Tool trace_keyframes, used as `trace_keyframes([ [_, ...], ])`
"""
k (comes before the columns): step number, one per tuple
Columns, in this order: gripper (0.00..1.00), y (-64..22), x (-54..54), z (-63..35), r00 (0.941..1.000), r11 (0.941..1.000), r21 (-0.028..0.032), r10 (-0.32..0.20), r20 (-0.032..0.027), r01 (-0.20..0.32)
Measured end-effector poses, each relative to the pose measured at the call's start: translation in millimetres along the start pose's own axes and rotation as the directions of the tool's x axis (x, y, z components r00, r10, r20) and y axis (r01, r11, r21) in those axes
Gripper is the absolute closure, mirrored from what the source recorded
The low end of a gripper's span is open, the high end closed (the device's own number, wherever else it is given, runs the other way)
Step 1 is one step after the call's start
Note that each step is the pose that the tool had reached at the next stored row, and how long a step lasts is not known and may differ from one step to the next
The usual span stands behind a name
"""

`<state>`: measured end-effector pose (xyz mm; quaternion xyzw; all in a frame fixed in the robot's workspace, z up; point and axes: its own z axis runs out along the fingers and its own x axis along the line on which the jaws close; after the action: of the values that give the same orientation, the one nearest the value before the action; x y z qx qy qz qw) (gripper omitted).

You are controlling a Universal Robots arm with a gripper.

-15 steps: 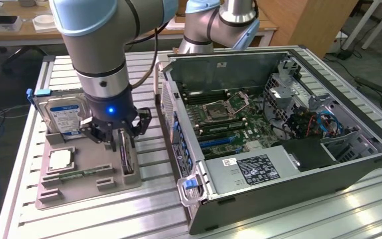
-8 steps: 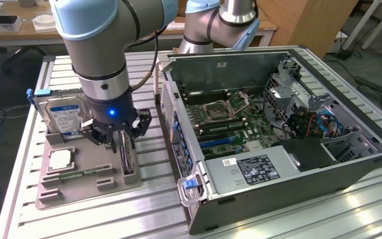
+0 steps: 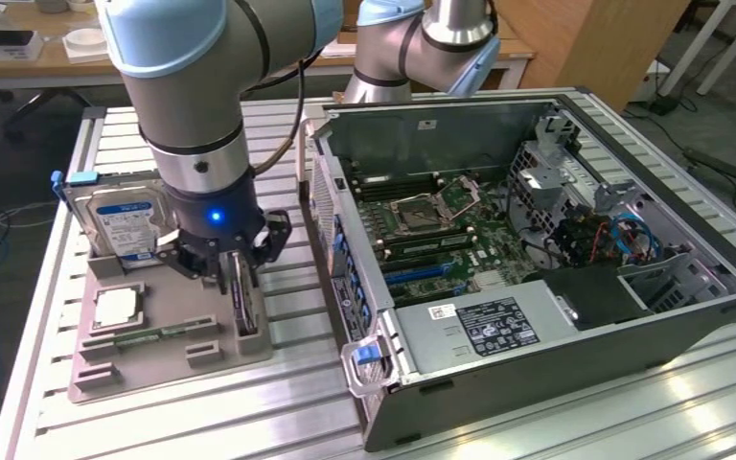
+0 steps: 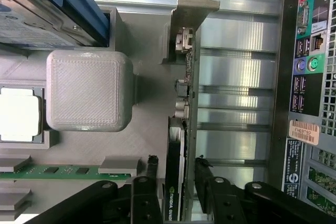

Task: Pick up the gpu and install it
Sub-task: 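Pick up the gpu and move the gpu toward the slot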

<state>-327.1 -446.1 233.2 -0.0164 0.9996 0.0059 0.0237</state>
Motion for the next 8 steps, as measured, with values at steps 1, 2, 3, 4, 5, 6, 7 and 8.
trace_keyframes([
  [1, 0.55, 0.0, 0.0, 0.0, 1.0000, 1.0000, 0.0000, 0.000, 0.0000, 0.000],
  [2, 0.61, 0.0, 0.0, 0.0, 1.0000, 1.0000, 0.0000, 0.000, 0.0000, 0.000],
  [3, 0.61, 0.0, 0.0, 0.0, 1.0000, 1.0000, 0.0000, 0.000, 0.0000, 0.000],
  [4, 0.67, 0.0, 0.0, 0.0, 1.0000, 1.0000, 0.0000, 0.000, 0.0000, 0.000],
  [5, 0.67, 0.0, 0.0, 0.0, 1.0000, 1.0000, 0.0000, 0.000, 0.0000, 0.000],
  [6, 0.67, 0.0, 0.0, 0.0, 1.0000, 1.0000, 0.0000, 0.000, 0.0000, 0.000],
  [7, 0.67, 0.0, 0.0, 0.0, 1.0000, 1.0000, 0.0000, 0.000, 0.0000, 0.000],
  [8, 0.67, 0.0, 0.0, 0.0, 1.0000, 1.0000, 0.0000, 0.000, -0.0001, 0.000],
])
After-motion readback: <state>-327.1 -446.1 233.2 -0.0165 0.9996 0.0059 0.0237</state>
